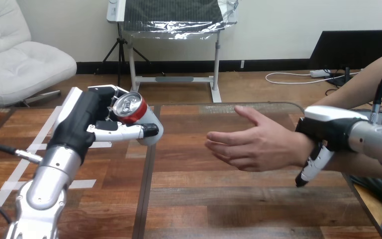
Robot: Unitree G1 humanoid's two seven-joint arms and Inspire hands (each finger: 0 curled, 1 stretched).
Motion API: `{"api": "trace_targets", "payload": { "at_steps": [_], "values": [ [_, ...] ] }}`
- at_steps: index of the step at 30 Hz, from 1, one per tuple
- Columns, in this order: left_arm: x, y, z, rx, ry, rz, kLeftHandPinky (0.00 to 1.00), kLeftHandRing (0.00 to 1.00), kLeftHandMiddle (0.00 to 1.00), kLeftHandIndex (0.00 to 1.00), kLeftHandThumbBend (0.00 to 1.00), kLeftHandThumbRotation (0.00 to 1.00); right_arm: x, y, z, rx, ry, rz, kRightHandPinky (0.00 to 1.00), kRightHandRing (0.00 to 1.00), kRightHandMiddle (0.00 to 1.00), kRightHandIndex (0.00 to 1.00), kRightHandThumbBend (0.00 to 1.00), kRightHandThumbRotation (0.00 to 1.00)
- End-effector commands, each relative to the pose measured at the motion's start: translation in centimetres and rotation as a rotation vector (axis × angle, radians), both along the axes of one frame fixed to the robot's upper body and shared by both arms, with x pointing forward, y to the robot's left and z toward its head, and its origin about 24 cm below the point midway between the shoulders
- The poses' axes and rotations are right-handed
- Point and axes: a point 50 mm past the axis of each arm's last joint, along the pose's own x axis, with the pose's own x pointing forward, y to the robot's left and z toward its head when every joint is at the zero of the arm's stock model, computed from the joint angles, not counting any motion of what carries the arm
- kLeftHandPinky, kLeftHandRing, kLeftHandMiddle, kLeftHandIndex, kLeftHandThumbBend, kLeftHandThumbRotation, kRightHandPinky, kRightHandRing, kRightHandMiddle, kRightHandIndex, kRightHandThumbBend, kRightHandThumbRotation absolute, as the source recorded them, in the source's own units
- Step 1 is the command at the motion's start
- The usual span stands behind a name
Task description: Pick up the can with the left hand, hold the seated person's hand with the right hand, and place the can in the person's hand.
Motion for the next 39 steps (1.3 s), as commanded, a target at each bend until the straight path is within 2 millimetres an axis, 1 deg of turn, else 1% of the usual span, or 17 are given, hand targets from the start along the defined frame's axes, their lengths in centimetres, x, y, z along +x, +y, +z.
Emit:
{"api": "trace_targets", "payload": {
  "at_steps": [1, 7, 13, 24, 26, 29, 39],
  "values": [
    [1.9, -1.4, 3.2, -0.004, -0.136, -0.046, 0.27, 0.33, 0.39, 0.43, 0.62, 0.00, 1.1, 0.3, 2.4, 0.065, -0.086, -0.024, 0.18, 0.23, 0.29, 0.31, 0.76, 0.09],
    [2.4, -1.9, 2.9, -0.025, -0.128, -0.063, 0.28, 0.34, 0.40, 0.44, 0.62, 0.00, 1.3, 0.6, 2.8, 0.075, -0.100, -0.018, 0.18, 0.22, 0.28, 0.31, 0.78, 0.09],
    [3.0, -2.4, 2.6, -0.046, -0.123, -0.084, 0.29, 0.35, 0.40, 0.44, 0.61, 0.00, 1.4, 1.0, 3.1, 0.099, -0.109, -0.012, 0.21, 0.26, 0.32, 0.34, 0.80, 0.09],
    [4.2, -3.7, 1.9, -0.019, -0.106, -0.122, 0.31, 0.36, 0.41, 0.45, 0.63, 0.00, 1.5, 2.4, 3.3, 0.122, -0.126, 0.030, 0.22, 0.27, 0.34, 0.37, 0.80, 0.10],
    [4.5, -4.1, 1.8, -0.023, -0.100, -0.128, 0.31, 0.37, 0.41, 0.45, 0.63, 0.00, 1.6, 2.7, 3.2, 0.132, -0.129, 0.036, 0.22, 0.27, 0.33, 0.37, 0.81, 0.11],
    [5.5, -5.7, 1.6, -0.029, -0.099, -0.175, 0.32, 0.37, 0.42, 0.46, 0.62, 0.00, 1.8, 4.1, 3.1, 0.159, -0.125, 0.058, 0.21, 0.26, 0.33, 0.35, 0.82, 0.12],
    [6.5, -7.6, 1.6, -0.033, -0.095, -0.230, 0.31, 0.36, 0.42, 0.46, 0.63, 0.00, 2.0, 5.3, 3.1, 0.178, -0.138, 0.089, 0.20, 0.25, 0.31, 0.32, 0.84, 0.11]
  ]
}}
